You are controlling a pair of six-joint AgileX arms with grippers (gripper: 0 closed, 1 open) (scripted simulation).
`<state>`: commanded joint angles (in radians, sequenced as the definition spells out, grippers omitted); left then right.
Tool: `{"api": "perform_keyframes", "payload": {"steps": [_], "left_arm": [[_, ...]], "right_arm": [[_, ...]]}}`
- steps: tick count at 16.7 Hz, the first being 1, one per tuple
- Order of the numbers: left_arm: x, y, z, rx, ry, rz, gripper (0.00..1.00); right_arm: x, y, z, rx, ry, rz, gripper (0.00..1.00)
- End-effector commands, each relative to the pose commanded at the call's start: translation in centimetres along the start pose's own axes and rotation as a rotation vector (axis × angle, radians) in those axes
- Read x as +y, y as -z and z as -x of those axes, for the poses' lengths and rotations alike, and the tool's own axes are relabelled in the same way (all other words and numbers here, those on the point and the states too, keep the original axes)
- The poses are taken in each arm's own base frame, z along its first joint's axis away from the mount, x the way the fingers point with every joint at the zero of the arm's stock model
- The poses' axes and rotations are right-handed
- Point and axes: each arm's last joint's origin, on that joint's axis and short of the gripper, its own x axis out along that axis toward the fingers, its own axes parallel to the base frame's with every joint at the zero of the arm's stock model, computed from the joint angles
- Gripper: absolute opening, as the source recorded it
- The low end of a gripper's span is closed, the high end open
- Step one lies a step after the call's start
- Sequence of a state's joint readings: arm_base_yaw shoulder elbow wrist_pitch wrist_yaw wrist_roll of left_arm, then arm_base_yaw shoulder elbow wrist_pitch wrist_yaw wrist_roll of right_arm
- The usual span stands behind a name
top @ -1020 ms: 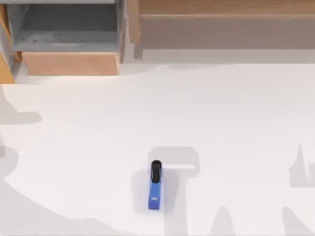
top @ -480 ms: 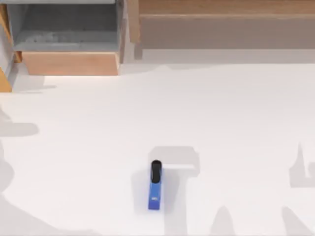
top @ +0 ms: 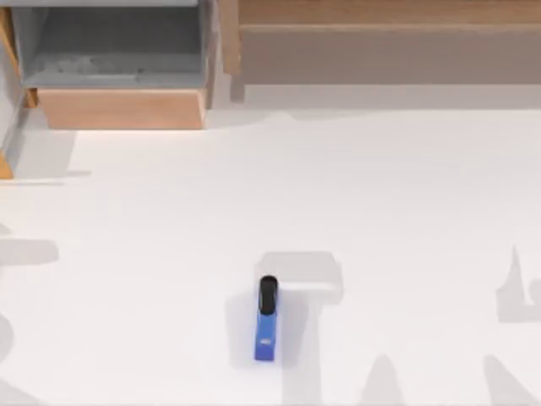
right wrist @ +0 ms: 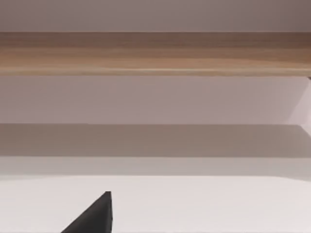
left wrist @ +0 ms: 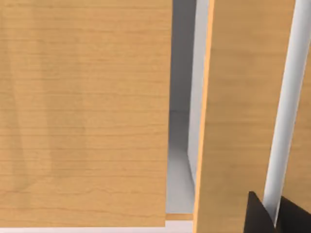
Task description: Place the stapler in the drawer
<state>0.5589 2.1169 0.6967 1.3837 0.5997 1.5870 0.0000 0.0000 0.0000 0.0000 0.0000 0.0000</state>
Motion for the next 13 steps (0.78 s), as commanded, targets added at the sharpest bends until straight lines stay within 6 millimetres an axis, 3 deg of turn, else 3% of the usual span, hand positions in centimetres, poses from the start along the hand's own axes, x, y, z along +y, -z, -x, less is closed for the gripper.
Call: {"api": "perform_keyframes", "payload": {"steps": [3,10,13], "left_arm": [[0.0,0.1,0.3,0.0,-0.004,-0.004,0.0],[-0.3,0.0,5.9,-0.001,0.003,0.002,0.0],[-0.2,0.0,6.2,0.0,0.002,0.0,0.0]], "right_arm": [[0.0,0.0,0.0,0.0,0.0,0.0,1.0],[0.0,0.0,0.0,0.0,0.0,0.0,1.0],[0.0,0.0,0.0,0.0,0.0,0.0,1.0]]}}
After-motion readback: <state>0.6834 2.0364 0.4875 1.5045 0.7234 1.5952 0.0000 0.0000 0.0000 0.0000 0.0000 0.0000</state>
